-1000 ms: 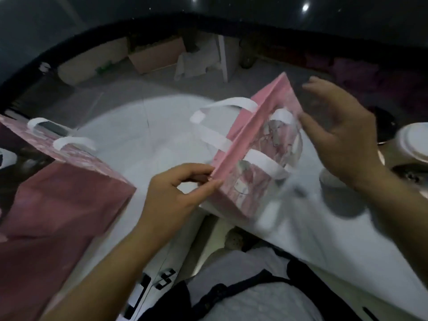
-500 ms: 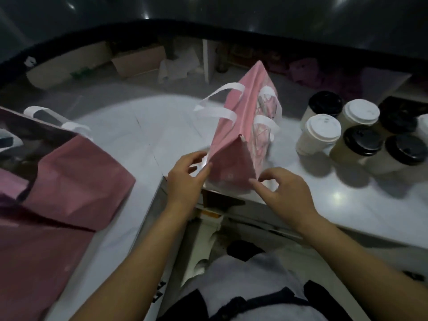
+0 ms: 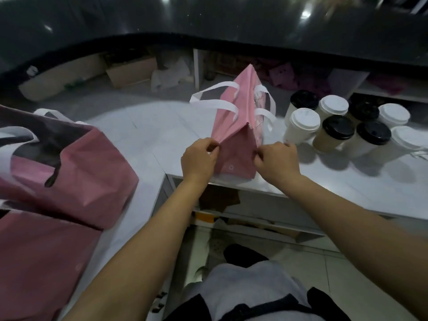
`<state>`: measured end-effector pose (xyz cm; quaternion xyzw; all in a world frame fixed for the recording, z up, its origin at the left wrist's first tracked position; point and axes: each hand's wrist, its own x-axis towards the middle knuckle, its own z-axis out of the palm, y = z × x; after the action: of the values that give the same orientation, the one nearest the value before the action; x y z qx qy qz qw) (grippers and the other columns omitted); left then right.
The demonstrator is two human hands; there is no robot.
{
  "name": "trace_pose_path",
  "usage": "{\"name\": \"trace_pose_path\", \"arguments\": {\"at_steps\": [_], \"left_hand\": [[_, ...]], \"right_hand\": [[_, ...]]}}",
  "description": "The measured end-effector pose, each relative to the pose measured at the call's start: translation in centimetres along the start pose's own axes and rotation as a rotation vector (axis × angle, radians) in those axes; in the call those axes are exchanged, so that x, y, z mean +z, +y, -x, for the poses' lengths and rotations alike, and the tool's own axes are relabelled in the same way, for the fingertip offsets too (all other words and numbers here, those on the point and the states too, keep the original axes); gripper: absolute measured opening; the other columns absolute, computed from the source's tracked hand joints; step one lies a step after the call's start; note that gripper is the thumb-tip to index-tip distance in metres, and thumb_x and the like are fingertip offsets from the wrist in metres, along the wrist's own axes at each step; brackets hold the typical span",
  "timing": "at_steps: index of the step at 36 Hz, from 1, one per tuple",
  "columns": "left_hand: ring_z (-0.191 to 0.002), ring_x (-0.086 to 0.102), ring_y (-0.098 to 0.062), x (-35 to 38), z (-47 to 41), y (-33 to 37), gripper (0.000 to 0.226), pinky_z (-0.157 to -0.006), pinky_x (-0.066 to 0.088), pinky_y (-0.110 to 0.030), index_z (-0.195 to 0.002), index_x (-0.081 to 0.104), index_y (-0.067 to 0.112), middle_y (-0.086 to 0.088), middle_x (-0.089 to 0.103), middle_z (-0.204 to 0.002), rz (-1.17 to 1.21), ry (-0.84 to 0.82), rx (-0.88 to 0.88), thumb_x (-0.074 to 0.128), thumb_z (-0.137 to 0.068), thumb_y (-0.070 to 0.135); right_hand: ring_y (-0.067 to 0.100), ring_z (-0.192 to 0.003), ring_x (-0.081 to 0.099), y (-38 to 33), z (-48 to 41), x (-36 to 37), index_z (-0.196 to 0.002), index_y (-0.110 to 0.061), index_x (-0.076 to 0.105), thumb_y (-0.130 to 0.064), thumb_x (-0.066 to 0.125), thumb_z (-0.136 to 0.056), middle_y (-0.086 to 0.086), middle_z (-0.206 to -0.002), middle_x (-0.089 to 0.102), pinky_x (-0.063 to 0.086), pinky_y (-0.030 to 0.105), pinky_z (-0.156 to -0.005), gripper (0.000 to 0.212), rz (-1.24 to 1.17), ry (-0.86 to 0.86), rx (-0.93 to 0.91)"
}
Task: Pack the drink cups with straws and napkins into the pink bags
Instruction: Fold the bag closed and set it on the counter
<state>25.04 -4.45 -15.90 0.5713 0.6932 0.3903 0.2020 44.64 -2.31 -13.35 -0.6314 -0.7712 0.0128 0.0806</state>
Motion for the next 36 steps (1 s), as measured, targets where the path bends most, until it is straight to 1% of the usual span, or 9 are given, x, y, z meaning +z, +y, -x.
{"name": "trace_pose_path", "arguments": {"at_steps": [4, 11, 16, 18, 21, 25, 28, 32, 36], "left_hand": [[-0.082, 0.066, -0.023, -0.1, 0.1, 0.1, 0.012, -0.071, 0.050, -0.032, -0.095, 0.076, 0.016, 0.000, 0.075, -0.092, -0.097, 0.065, 0.023, 0.067, -0.092, 0.023], [-0.077, 0.061, -0.016, 1.8, 2.2, 1.1, 0.005, -0.066, 0.040, -0.027, -0.087, 0.070, 0.020, 0.010, 0.063, -0.083, 0.017, 0.063, -0.008, 0.066, -0.090, 0.021], [-0.089, 0.063, -0.005, 2.7, 3.4, 1.2, 0.014, -0.076, 0.046, -0.012, -0.106, 0.076, 0.020, 0.016, 0.066, -0.095, 0.180, -0.090, 0.076, 0.069, -0.093, 0.023], [-0.097, 0.063, -0.001, 2.6, 3.3, 0.7, 0.019, -0.083, 0.045, -0.007, -0.111, 0.076, 0.022, 0.016, 0.069, -0.103, 0.240, -0.123, 0.030, 0.068, -0.094, 0.024], [-0.096, 0.065, -0.002, 2.0, 2.3, -0.9, 0.018, -0.080, 0.048, -0.013, -0.104, 0.076, 0.027, 0.015, 0.073, -0.099, 0.328, -0.049, -0.176, 0.063, -0.095, 0.018], [-0.098, 0.063, -0.009, 0.1, -0.4, -3.9, 0.022, -0.071, 0.042, -0.011, -0.096, 0.067, 0.033, 0.020, 0.066, -0.095, 0.378, 0.117, -0.413, 0.056, -0.099, 0.015], [-0.105, 0.062, -0.019, -1.4, -2.5, -5.5, 0.020, -0.084, 0.052, -0.025, -0.116, 0.066, 0.026, 0.002, 0.067, -0.115, 0.404, 0.192, -0.477, 0.057, -0.100, 0.019], [-0.128, 0.052, -0.023, -2.7, -5.3, -5.8, 0.039, -0.106, 0.046, -0.042, -0.141, 0.052, 0.028, -0.003, 0.052, -0.144, 0.445, 0.179, -0.516, 0.055, -0.102, 0.030], [-0.138, 0.045, -0.023, -3.7, -7.6, -5.0, 0.046, -0.112, 0.041, -0.044, -0.148, 0.043, 0.031, -0.002, 0.043, -0.154, 0.529, 0.150, -0.548, 0.052, -0.104, 0.035]], "right_hand": [[0.030, -0.074, 0.058, 1.6, -0.5, 0.1, -0.075, -0.019, 0.069, -0.030, 0.049, -0.088, 0.005, -0.073, 0.069, 0.034, 0.039, -0.087, 0.027, 0.055, 0.064, 0.100], [0.028, -0.070, 0.046, 2.9, -1.2, 1.2, -0.077, -0.016, 0.064, -0.021, 0.046, -0.089, 0.012, -0.080, 0.070, 0.025, 0.036, -0.076, 0.022, 0.000, 0.110, 0.221], [0.039, -0.085, 0.063, 4.3, -3.1, 1.2, -0.091, -0.012, 0.067, -0.022, 0.041, -0.097, 0.017, -0.090, 0.070, 0.035, 0.038, -0.077, 0.029, -0.015, 0.074, 0.297], [0.040, -0.090, 0.063, 4.8, -4.1, 0.9, -0.092, -0.013, 0.066, -0.026, 0.037, -0.101, 0.015, -0.095, 0.070, 0.040, 0.042, -0.082, 0.033, -0.050, 0.049, 0.319], [0.039, -0.088, 0.062, 5.7, -5.8, 0.7, -0.081, -0.016, 0.060, -0.031, 0.035, -0.102, 0.015, -0.093, 0.068, 0.045, 0.042, -0.076, 0.037, -0.113, 0.039, 0.323], [0.038, -0.082, 0.061, 6.5, -8.2, 1.3, -0.076, -0.010, 0.062, -0.026, 0.044, -0.101, 0.016, -0.087, 0.068, 0.043, 0.038, -0.066, 0.036, -0.375, 0.016, 0.299], [0.031, -0.097, 0.067, 6.3, -9.5, 1.9, -0.117, -0.011, 0.068, -0.019, 0.047, -0.102, 0.010, -0.113, 0.071, 0.052, 0.040, -0.086, 0.028, -0.700, -0.068, 0.257], [0.016, -0.091, 0.070, 5.6, -10.7, 2.4, -0.136, -0.018, 0.057, -0.012, 0.040, -0.105, 0.002, -0.125, 0.066, 0.049, 0.011, -0.062, 0.036, -1.066, -0.183, 0.281], [0.013, -0.107, 0.065, 5.3, -12.0, 2.8, -0.140, -0.024, 0.053, -0.011, 0.041, -0.104, 0.001, -0.131, 0.061, 0.051, 0.032, -0.083, 0.040, -1.311, -0.271, 0.316]]}}
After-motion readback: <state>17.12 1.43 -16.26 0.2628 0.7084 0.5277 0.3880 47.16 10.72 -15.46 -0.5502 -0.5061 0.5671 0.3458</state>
